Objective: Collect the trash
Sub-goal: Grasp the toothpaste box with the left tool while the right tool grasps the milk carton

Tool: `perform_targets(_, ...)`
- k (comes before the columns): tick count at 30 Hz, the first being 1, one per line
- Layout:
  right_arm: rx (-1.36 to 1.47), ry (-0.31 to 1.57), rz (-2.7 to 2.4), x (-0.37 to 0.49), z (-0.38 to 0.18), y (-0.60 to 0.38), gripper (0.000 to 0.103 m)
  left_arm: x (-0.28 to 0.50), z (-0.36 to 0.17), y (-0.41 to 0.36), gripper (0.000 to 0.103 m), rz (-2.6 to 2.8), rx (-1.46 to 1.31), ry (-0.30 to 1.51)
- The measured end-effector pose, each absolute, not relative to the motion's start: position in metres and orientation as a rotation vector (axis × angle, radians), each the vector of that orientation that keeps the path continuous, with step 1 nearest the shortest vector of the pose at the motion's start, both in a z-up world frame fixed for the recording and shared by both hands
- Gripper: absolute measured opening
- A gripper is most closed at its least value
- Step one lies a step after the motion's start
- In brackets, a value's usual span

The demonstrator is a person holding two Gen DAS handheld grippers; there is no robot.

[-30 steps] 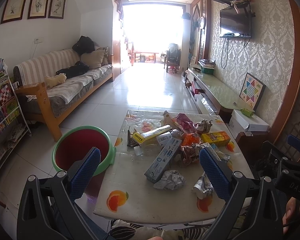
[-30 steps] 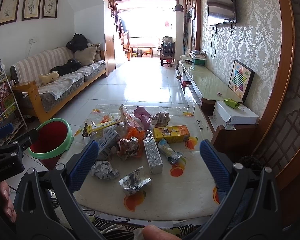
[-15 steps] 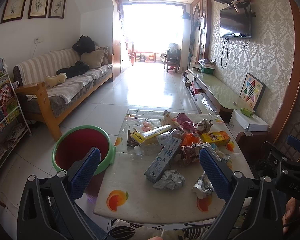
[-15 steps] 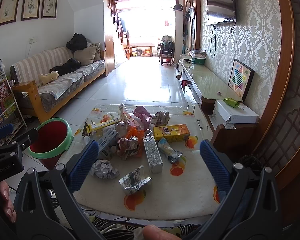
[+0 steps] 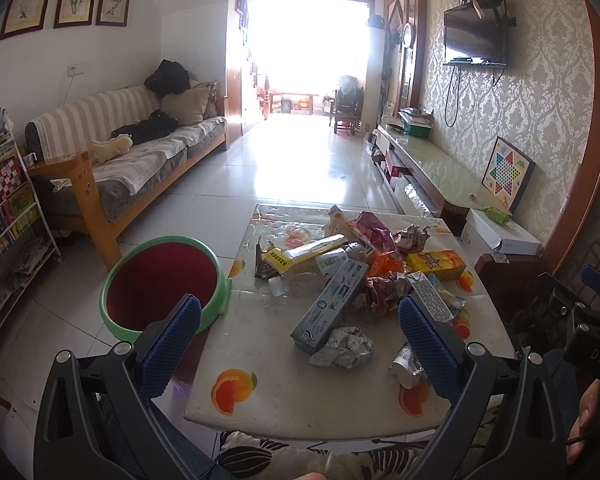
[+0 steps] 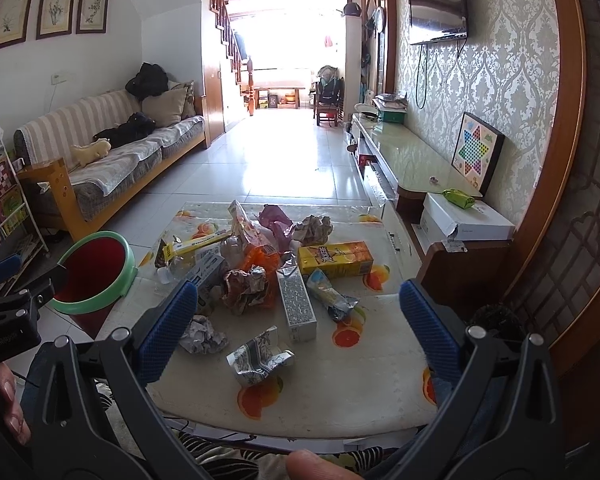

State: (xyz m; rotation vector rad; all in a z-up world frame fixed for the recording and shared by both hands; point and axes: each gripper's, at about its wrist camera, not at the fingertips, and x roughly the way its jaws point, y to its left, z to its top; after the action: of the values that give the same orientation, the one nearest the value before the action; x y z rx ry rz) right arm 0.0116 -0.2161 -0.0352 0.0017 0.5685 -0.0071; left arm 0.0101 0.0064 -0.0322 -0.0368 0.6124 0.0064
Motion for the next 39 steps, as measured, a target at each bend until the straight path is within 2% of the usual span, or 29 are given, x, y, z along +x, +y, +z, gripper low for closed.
perform_targets(5, -0.012, 0.619, -0.020, 0.029, -0.056, -0.225, 0.100, 0.030, -0.054, 0.009, 0.095, -0.024, -0.017, 0.678)
perform_targets(14, 0.018, 0.744, 0.007, 0.090, -0.095, -0.236, 0.100, 0.108, -0.110, -0.008, 0.095, -0.119, -0.006, 0.915)
perform_targets(29, 0.041, 0.990, 0.091, 0.172, -0.172, -0.238, 0.099, 0.203, -0.181, -0.030, 0.095, -0.158, 0.089, 1.112)
perform_targets(32, 0.019, 1.011, 0.112, 0.181, -0.181, -0.231, 0.094, 0.213, -0.192, -0.028, 0.094, -0.159, 0.108, 1.137)
perform_targets(36, -0.006, 1.061, 0.127, 0.194, -0.195, -0.227, 0.072, 0.219, -0.204, -0.030, 0.077, -0.167, 0.144, 1.162)
perform_targets(38, -0.021, 1.087, 0.134, 0.198, -0.202, -0.223, 0.062, 0.220, -0.208, -0.030, 0.073, -0.180, 0.145, 1.173)
perform_targets(39, -0.026, 1.100, 0.136, 0.201, -0.205, -0.221, 0.054, 0.219, -0.210, -0.031, 0.066, -0.188, 0.144, 1.176)
